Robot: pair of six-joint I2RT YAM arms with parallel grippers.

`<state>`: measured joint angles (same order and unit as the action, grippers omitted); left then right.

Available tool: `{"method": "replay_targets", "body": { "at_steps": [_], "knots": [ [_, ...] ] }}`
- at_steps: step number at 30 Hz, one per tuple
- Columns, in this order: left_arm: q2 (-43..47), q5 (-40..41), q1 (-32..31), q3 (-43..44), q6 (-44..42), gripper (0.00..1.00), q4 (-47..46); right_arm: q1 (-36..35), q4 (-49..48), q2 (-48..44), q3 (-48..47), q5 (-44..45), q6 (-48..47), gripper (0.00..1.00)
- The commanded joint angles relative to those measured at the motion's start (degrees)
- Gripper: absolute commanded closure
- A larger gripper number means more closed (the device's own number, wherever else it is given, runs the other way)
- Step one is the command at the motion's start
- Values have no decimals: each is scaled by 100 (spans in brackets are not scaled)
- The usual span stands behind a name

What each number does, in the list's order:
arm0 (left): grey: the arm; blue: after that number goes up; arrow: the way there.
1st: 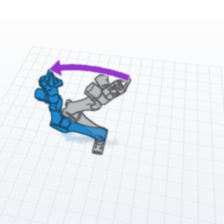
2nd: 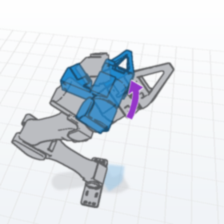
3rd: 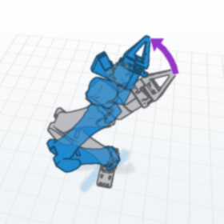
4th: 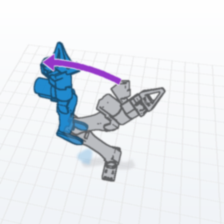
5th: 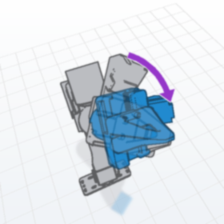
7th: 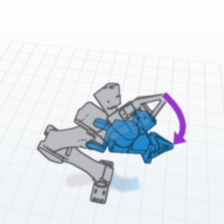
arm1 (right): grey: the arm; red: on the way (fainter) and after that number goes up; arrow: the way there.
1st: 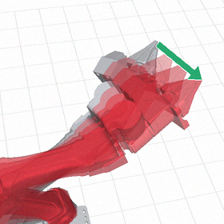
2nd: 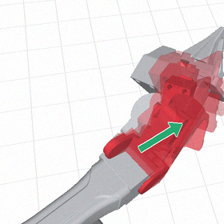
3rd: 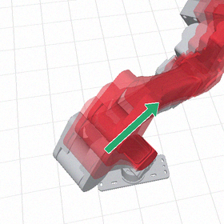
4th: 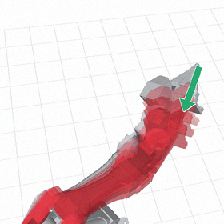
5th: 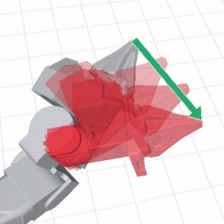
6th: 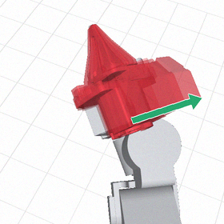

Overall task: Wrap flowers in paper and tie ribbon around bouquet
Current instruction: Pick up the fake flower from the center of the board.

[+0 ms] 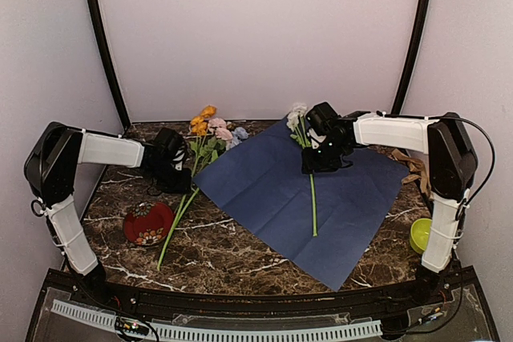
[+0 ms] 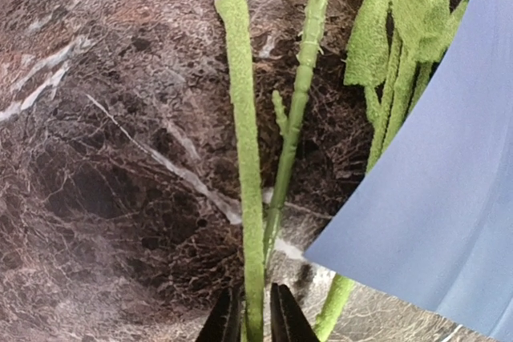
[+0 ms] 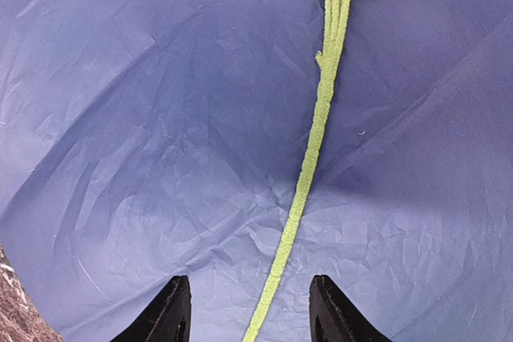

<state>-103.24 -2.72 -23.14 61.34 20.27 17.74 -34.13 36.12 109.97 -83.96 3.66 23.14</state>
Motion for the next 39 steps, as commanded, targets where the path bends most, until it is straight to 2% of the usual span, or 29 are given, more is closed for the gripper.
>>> {"method": "replay_targets", "body": {
  "at_steps": [1,5,11,19,30,32,34,39],
  "knots": [
    [309,-167,75,-106,24,85,-80,-43,27,-207,82,44,-46,49],
    [235,-192,146,-100,8,95,-40,-47,18,-222,90,30,-58,49],
    [209,-134,150,-90,-15,100,22,-49,35,-221,99,43,-72,49],
    [655,-74,202,-179,75,100,-97,-45,53,-226,94,46,-72,49],
    [1931,-307,436,-879,415,100,-1268,-47,-54,-486,69,-188,-89,47],
    [2342,-507,433,-1111,489,100,-1754,-62,-361,-712,128,-700,-160,47],
    [2771,-714,362,-1307,571,100,-2259,-107,-1041,-1051,305,-1602,-141,46],
    [3572,-864,-706,-1429,81,100,-3421,-557,-4353,-1721,957,-3907,585,40]
  ]
}}
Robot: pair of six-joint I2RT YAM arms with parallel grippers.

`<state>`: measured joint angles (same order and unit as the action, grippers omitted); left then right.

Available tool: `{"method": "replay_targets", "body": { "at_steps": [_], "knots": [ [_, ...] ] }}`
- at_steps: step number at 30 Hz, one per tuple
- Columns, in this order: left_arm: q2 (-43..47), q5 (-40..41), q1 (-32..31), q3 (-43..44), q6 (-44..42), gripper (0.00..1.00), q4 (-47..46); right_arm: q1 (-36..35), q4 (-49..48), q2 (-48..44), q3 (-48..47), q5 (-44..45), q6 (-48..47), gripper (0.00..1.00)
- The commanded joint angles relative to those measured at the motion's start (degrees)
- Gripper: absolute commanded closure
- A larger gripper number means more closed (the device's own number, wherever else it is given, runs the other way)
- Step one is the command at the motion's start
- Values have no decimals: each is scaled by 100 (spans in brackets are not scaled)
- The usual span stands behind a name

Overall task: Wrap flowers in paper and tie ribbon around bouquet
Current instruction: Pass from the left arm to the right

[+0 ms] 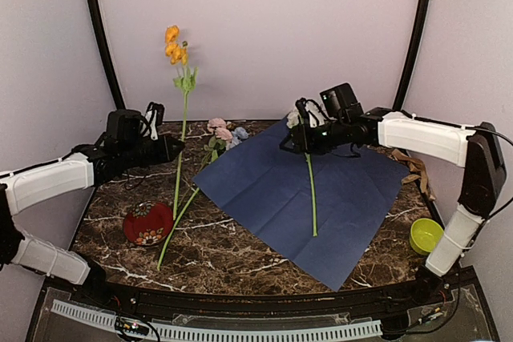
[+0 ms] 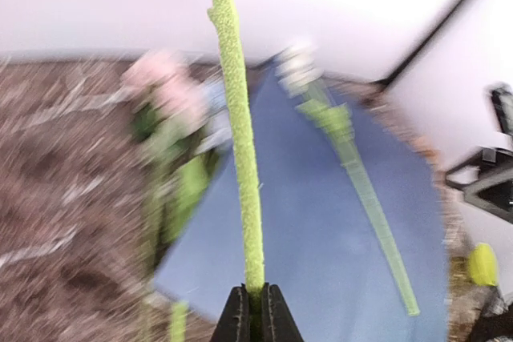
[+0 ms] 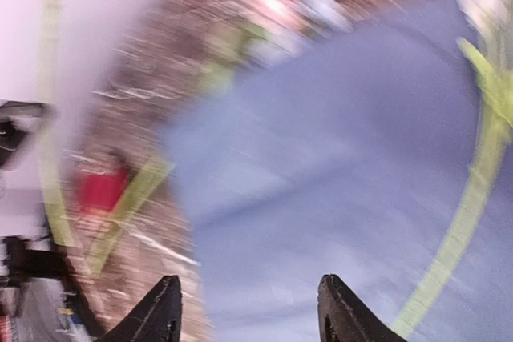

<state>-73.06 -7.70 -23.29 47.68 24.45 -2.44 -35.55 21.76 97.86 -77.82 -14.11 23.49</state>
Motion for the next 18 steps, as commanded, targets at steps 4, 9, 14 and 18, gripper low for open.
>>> {"method": "replay_targets", "body": {
  "at_steps": [4,9,14,18],
  "knots": [
    [725,-866,-1506,-206,-502,100,-2559,-784,-4335,-289,22,-2607,1260,35],
    [633,-1133,-1776,-146,-407,100,-3057,-1048,-4673,-1,-438,-2504,1395,23],
    [357,-1254,-1908,-88,-299,100,-3148,-1139,-4985,127,-488,-2431,1568,29],
    [179,-1327,-2047,-41,-321,100,-3266,-1141,-4941,278,-563,-2382,1700,37]
  ]
}}
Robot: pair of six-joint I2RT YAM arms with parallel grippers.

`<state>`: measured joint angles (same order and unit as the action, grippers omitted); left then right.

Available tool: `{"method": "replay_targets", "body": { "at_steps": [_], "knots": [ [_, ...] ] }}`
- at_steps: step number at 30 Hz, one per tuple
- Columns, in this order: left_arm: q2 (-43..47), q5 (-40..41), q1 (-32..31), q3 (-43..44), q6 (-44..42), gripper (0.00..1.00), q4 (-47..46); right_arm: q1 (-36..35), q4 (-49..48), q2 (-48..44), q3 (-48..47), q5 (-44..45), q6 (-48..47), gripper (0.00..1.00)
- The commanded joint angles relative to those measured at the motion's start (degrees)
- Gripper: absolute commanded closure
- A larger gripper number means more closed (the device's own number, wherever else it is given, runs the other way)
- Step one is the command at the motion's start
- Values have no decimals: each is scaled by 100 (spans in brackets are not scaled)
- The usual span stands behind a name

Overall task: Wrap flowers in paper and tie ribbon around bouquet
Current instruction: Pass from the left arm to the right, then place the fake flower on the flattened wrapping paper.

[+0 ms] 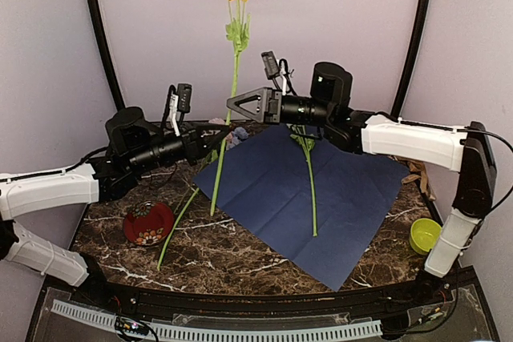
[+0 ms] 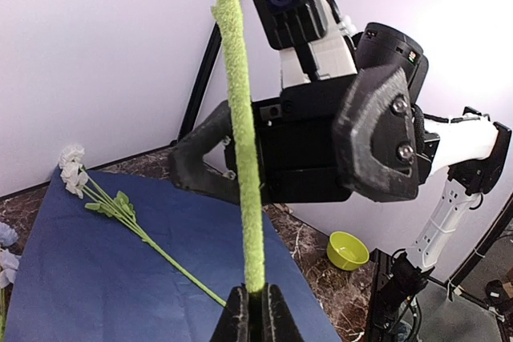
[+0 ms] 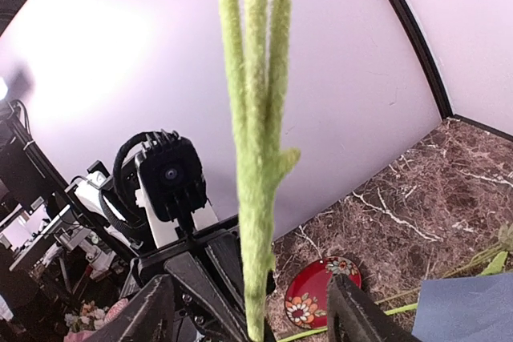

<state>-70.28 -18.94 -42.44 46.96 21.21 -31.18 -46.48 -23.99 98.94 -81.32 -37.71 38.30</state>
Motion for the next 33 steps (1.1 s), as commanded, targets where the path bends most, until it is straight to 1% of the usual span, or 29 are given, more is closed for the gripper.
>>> {"method": "replay_targets", "body": {
  "at_steps": [1,2,3,6,7,9,10,12,13,14,15,16,18,19,20,22,25,29,31,33],
  "knots": [
    [-130,-215,-172,50,-5,100,-390,-47,-376,187,-230,-31,253,43],
    [-163,-213,-185,61,-7,100,-390,-46,-356,208,-240,-27,258,46],
    [-184,-215,-205,60,5,100,-435,-48,-321,207,-251,-5,256,52],
    [-183,-169,-221,24,-9,100,-457,-51,-148,145,-238,155,142,92],
    [-173,-143,-223,30,-57,100,-405,-38,-55,95,-224,247,104,100],
    [-153,-119,-221,48,-154,100,-223,20,243,8,-224,470,49,100],
    [-145,-98,-221,86,-205,90,-55,68,499,-29,-257,607,18,100],
    [-139,-36,-221,181,-356,51,417,220,1388,-72,-395,885,-146,100],
    [-131,0,-219,214,-438,36,605,300,1981,-58,-523,1055,-301,100],
    [-108,55,-214,252,-528,27,780,411,2664,-2,-715,1185,-489,100],
    [-90,135,-213,275,-614,22,958,584,3414,126,-1001,1215,-695,100],
    [-69,260,-208,317,-715,18,1170,726,4244,277,-1293,1201,-885,100],
    [-65,576,-179,426,-819,13,1599,977,5737,640,-1874,1281,-1323,100],
    [-83,720,-147,495,-839,11,1803,1073,6327,783,-2106,1450,-1525,100],
    [-115,822,-97,552,-858,10,1991,1152,6739,913,-2238,1656,-1698,100],
    [-206,897,13,672,-889,9,2309,1302,7270,1114,-2349,2021,-1884,100],
    [-350,941,110,841,-893,8,2639,1454,7640,1430,-2513,2375,-1960,100],
    [-498,1068,248,999,-781,8,3039,1585,7844,1865,-2855,2808,-1914,100],
    [-592,1064,375,1080,-686,8,3276,1638,7965,2199,-3087,3146,-1856,100],
    [-669,1024,476,1091,-583,8,3396,1696,7994,2447,-3233,3282,-1800,100]
  ]
}}
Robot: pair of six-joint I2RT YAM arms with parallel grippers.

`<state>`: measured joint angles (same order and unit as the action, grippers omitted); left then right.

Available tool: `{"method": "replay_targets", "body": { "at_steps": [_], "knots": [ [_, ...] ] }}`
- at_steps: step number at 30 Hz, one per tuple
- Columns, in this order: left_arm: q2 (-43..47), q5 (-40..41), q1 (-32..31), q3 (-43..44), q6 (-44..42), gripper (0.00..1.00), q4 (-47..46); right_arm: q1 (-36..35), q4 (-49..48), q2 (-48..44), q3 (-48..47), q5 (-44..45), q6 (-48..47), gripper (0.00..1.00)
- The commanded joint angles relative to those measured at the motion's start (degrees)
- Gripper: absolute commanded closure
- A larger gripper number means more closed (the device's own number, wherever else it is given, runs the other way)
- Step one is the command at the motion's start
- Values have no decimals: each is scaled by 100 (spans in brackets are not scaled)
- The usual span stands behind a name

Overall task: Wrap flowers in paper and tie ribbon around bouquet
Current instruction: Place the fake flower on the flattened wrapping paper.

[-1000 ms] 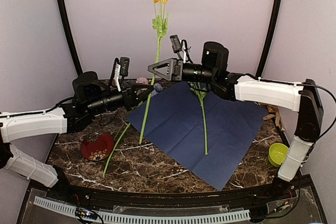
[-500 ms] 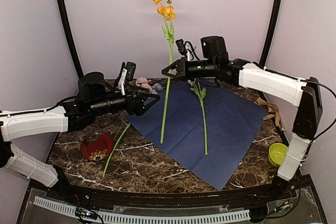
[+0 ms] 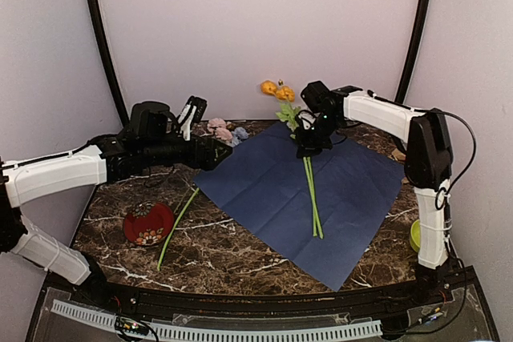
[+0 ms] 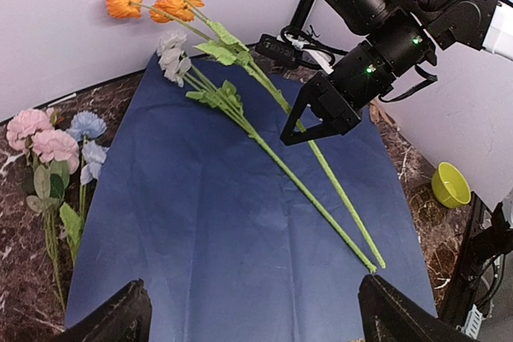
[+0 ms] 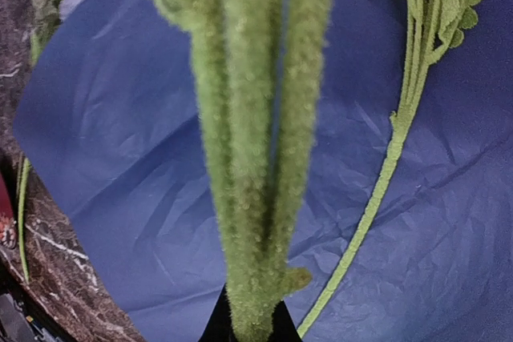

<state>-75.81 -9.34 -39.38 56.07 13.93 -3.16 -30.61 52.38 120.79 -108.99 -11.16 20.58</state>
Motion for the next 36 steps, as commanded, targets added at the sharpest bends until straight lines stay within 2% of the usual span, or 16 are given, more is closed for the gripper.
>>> {"method": "replay_targets", "body": {
  "at_steps": [1,9,14,18,22,30,32,36],
  "knots": [
    [-144,40,213,164,191,8,624,134,346,354,-499,649,12,100],
    [-290,-122,342,95,295,9,679,221,315,975,-731,1027,317,100],
    [-328,-138,360,90,290,10,681,265,264,1199,-869,1125,396,93],
    [-338,-81,378,52,314,10,714,305,241,1266,-843,1239,427,83],
    [-421,62,640,15,469,10,898,311,281,1217,-836,1317,403,71],
    [-799,706,1169,-64,765,17,1868,291,-8,508,-341,1264,302,69],
    [-870,679,1326,-190,812,25,1949,268,-143,271,-107,1138,232,70],
    [-1039,611,1457,-392,665,57,2004,203,-382,-151,395,875,168,72]
  ]
}}
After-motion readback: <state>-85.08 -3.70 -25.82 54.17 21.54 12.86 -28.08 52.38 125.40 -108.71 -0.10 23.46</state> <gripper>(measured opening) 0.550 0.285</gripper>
